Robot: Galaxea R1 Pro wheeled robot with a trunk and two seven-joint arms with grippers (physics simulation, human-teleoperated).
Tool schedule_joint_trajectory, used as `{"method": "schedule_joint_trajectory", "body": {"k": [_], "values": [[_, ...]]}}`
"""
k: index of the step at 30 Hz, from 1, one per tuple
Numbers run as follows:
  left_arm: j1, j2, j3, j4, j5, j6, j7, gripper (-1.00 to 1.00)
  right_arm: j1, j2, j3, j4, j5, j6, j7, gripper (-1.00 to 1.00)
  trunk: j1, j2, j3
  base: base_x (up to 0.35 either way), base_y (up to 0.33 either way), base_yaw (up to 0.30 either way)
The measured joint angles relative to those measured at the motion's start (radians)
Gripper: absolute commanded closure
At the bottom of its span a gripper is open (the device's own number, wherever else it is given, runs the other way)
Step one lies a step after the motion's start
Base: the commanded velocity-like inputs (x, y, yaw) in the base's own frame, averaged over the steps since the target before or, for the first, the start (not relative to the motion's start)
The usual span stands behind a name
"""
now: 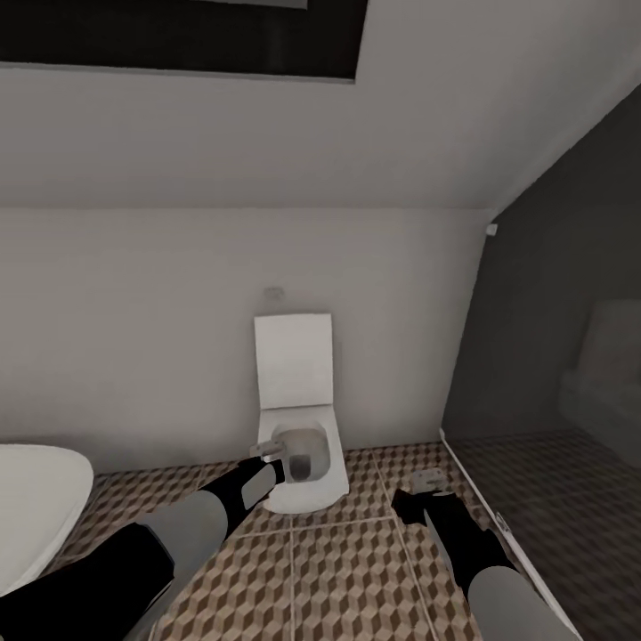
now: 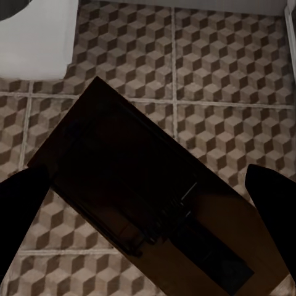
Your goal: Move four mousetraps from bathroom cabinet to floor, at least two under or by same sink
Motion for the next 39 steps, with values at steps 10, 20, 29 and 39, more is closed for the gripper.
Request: {"method": "schedule_joint_trajectory", "body": {"k": [10,20,29,39], "values": [[0.000,0.000,0.001,0.001,-0.001,0.000,0.001,1.00,0.000,0.000,0.000,0.000,0.000,0.000,0.000,1.00,0.000,0.000,0.000,0.235,0.000,0.107],[0.000,0.000,0.000,0.002,-0.005,0.000,0.002,1.00,0.000,0.000,0.000,-0.001,0.000,0.000,0.002,1.00,0.001,0.000,0.000,0.016,0.000,0.074],[0.000,0.001,0.003,0.007,-0.010,-0.001,0.004,1.00,0.000,0.000,0.000,-0.001,-0.001,0.000,0.002,1.00,0.001,0.000,0.000,0.000,0.000,0.002],[0.000,0.001,0.003,0.007,-0.010,0.000,0.002,1.00,0.000,0.000,0.001,0.000,0.000,-0.001,0.000,1.00,0.001,0.000,0.000,0.000,0.000,0.135]]}}
